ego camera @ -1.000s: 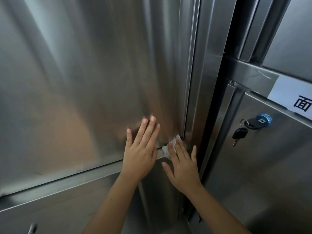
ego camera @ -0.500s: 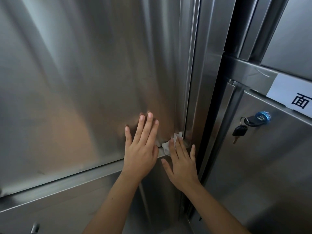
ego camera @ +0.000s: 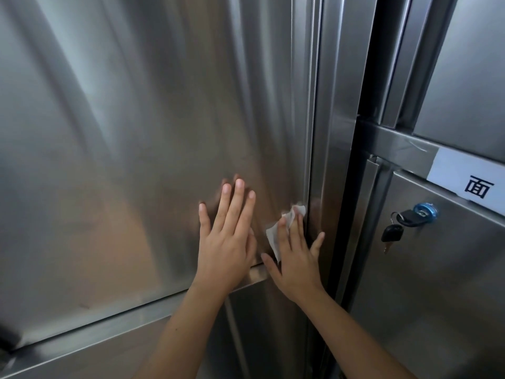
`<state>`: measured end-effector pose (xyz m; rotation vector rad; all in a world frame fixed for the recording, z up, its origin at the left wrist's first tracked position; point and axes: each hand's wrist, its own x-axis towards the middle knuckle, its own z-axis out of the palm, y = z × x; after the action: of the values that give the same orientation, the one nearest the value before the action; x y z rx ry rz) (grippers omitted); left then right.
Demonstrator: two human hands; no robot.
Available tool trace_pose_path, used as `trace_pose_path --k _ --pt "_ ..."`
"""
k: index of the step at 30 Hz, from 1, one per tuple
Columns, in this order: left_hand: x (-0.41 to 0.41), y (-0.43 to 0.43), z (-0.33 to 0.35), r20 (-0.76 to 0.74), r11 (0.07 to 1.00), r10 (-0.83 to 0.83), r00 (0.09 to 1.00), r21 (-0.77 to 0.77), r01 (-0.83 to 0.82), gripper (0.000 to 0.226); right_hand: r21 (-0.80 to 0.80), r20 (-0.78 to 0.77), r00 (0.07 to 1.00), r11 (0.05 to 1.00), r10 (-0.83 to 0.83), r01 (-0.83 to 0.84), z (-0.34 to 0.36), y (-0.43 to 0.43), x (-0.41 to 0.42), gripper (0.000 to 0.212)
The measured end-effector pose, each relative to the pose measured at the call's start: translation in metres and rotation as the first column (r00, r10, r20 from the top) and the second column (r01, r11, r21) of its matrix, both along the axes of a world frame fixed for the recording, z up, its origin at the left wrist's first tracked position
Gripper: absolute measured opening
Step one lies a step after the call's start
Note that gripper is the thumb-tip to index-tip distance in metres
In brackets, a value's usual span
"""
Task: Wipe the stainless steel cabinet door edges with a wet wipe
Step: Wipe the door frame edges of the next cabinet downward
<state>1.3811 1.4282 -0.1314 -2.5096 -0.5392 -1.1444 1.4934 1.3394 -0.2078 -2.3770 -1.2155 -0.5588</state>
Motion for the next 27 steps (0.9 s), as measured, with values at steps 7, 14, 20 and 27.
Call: trace_pose_path --k 7,14,20,27 --pt "0.006 0.004 0.024 0.053 0.998 -0.017 0.998 0.057 0.014 0.057 0.169 0.115 0.993 0.985 0.017 -0.036 0.049 0.012 0.013 0.075" --pt "0.018 0.008 0.064 0.130 0.989 -0.068 0.989 0.137 0.050 0.054 0.306 0.250 0.965 0.939 0.079 -0.156 0.129 0.023 0.028 0.075" --pt "0.028 0.012 0.115 0.242 0.979 -0.093 0.966 0.197 0.044 0.053 0.389 0.304 0.952 0.906 0.044 -0.166 0.210 0.031 0.031 0.073" --pt "0.032 0.013 0.159 0.299 0.978 -0.085 0.950 0.206 0.022 0.056 0.355 0.352 0.936 0.924 0.011 -0.144 0.216 0.025 0.029 0.073"
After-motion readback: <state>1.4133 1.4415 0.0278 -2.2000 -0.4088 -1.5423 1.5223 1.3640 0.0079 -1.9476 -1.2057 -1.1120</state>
